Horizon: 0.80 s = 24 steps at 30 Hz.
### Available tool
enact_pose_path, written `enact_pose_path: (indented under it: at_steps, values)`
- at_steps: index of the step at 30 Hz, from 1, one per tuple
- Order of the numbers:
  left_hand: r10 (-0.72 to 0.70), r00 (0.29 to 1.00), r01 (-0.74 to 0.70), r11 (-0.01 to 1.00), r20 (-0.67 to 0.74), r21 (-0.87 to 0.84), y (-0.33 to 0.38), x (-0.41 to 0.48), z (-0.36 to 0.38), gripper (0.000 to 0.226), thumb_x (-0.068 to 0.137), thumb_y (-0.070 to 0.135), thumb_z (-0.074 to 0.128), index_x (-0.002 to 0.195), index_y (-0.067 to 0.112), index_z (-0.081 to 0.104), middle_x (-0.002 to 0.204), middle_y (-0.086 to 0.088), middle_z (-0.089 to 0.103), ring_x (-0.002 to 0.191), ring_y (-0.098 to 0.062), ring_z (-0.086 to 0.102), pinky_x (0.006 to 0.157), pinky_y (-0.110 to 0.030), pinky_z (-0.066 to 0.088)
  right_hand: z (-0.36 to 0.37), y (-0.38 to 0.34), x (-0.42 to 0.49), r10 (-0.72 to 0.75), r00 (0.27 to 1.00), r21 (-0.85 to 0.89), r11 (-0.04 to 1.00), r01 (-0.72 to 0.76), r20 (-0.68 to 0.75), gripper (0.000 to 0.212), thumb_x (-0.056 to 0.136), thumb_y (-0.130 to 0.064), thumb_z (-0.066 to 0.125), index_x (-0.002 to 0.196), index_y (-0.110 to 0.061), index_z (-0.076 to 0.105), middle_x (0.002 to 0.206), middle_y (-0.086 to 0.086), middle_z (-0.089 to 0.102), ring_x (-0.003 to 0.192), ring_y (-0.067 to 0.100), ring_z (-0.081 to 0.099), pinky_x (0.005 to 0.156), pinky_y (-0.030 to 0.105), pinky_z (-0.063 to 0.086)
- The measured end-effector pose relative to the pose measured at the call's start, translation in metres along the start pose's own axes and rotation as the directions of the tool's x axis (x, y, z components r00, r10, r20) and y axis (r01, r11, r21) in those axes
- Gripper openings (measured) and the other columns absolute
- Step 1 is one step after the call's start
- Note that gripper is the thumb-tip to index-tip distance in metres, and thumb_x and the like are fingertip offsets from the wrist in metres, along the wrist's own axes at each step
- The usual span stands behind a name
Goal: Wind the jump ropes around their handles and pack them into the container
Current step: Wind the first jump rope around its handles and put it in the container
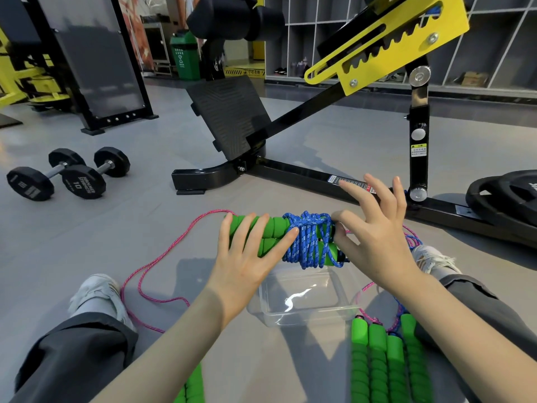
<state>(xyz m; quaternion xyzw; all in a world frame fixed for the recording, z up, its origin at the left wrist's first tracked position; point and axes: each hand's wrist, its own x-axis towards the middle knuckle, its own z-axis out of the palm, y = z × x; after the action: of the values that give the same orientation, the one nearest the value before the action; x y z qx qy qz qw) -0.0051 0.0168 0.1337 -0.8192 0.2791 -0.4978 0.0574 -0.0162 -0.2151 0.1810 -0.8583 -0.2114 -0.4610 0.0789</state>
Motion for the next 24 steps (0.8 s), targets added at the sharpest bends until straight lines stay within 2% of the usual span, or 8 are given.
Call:
enact_pose_path:
  at_steps: [4,6,10,13,15,19,21,24]
  values:
    - [-0.006,1.000,0.006,1.000,0.011,0.000,0.001,0.000,0.000,0.060,0.092,-0.009,0.017,0.137,0.020,0.043,0.121,-0.021,0.043,0.110,-0.038,0.046,0.099,-0.061,0.030,-0.003,-0.007,0.001,0.155,0.983,0.190,0.966,-0.172,0.101,0.021,0.080,-0.025,0.051,0.077,-0.016,0.070,0.126,0.010,0.055,0.130,0.032,0.029,0.115,0.048,0.005]
    - [0.004,1.000,-0.004,1.000,0.007,0.004,0.003,0.000,0.001,0.058,0.093,-0.008,0.018,0.136,0.020,0.044,0.120,-0.021,0.043,0.109,-0.038,0.045,0.099,-0.061,0.030,-0.003,-0.012,0.001,0.222,0.965,0.280,0.926,-0.254,0.140,0.027,0.083,-0.031,0.048,0.073,-0.017,0.069,0.128,0.008,0.053,0.132,0.028,0.026,0.112,0.054,0.009]
    - [0.022,1.000,-0.022,1.000,-0.003,0.010,0.004,0.000,0.002,0.058,0.093,-0.008,0.017,0.135,0.020,0.045,0.120,-0.021,0.043,0.109,-0.038,0.045,0.099,-0.061,0.030,0.000,-0.016,0.000,0.343,0.920,0.326,0.862,-0.388,0.187,0.034,0.084,-0.044,0.048,0.069,-0.020,0.067,0.132,0.003,0.050,0.134,0.020,0.021,0.112,0.055,0.010]
    - [0.024,1.000,-0.024,1.000,-0.011,0.019,0.004,-0.001,0.003,0.058,0.092,-0.009,0.020,0.135,0.020,0.046,0.120,-0.021,0.043,0.109,-0.038,0.045,0.099,-0.061,0.031,0.003,-0.020,0.001,0.432,0.877,0.349,0.805,-0.480,0.210,0.027,0.081,-0.038,0.056,0.068,-0.017,0.067,0.133,0.003,0.050,0.131,0.014,0.020,0.109,0.060,0.015]
    - [0.033,0.999,-0.032,0.999,-0.004,0.027,0.006,-0.003,0.004,0.058,0.091,-0.009,0.022,0.135,0.020,0.046,0.121,-0.021,0.043,0.110,-0.038,0.044,0.099,-0.060,0.031,0.007,-0.025,-0.001,0.456,0.868,0.332,0.801,-0.497,0.198,0.022,0.079,-0.030,0.059,0.066,-0.014,0.068,0.134,0.006,0.051,0.132,0.021,0.023,0.109,0.060,0.015]
    - [0.033,0.999,-0.033,0.999,0.002,0.031,0.012,-0.005,0.007,0.056,0.093,-0.009,0.019,0.132,0.018,0.048,0.120,-0.021,0.044,0.108,-0.038,0.045,0.098,-0.060,0.032,0.016,-0.037,-0.009,0.479,0.871,0.243,0.836,-0.491,0.112,0.024,0.081,-0.024,0.057,0.065,-0.011,0.069,0.131,0.011,0.053,0.129,0.028,0.025,0.112,0.050,0.010]
    - [0.036,0.999,-0.036,0.999,-0.007,0.035,0.015,-0.005,0.007,0.055,0.094,-0.009,0.018,0.132,0.018,0.048,0.118,-0.021,0.045,0.107,-0.037,0.046,0.097,-0.060,0.033,0.017,-0.044,-0.009,0.570,0.810,0.273,0.764,-0.584,0.138,0.031,0.085,-0.030,0.055,0.064,-0.012,0.069,0.132,0.007,0.053,0.130,0.024,0.024,0.112,0.051,0.014]
    - [0.024,0.999,-0.023,0.999,-0.039,0.023,0.019,-0.002,0.008,0.052,0.095,-0.009,0.022,0.132,0.017,0.048,0.116,-0.019,0.047,0.106,-0.036,0.048,0.096,-0.058,0.035,0.016,-0.046,-0.007,0.677,0.715,0.285,0.660,-0.695,0.174,0.031,0.083,-0.039,0.067,0.062,-0.016,0.064,0.132,0.004,0.053,0.132,0.025,0.025,0.109,0.044,0.019]
